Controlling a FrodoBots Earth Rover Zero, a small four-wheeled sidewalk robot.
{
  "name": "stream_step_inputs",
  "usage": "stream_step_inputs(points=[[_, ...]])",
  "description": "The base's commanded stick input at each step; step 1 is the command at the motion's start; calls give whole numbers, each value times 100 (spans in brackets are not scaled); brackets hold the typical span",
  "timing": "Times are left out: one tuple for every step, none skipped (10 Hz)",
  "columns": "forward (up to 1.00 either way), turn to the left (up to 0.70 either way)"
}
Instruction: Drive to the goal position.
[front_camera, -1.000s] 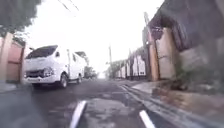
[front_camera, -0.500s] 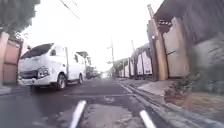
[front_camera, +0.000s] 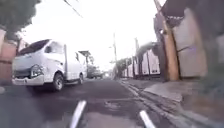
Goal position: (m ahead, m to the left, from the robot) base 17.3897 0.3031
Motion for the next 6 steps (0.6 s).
stream_step_inputs(points=[[100, -40], [100, -40], [100, 0], [100, 0], [100, 0], [100, 0]])
